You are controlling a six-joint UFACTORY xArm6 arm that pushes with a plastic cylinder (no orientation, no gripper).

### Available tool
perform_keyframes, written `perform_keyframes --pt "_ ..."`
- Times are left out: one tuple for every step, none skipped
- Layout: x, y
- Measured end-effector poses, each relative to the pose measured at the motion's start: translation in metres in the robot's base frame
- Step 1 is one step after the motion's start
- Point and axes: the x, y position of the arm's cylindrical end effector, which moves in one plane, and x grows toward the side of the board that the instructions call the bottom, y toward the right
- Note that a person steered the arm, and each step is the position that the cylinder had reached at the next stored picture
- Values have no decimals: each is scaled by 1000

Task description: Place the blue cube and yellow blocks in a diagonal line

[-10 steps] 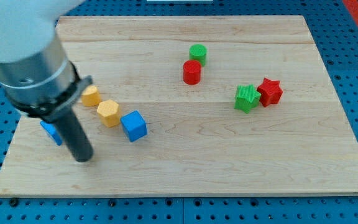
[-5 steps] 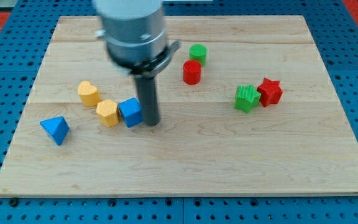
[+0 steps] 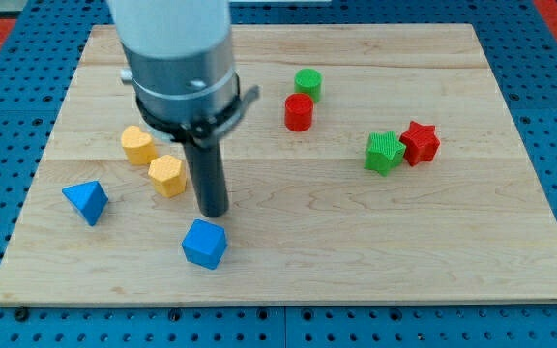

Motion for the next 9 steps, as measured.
perform_keyframes --pt "22 -10" --pt "44 -43" --pt "27 -44" --pt "73 -73" --pt "112 -47" --pt "77 1" --pt "65 61" --pt "109 103" --pt "41 193"
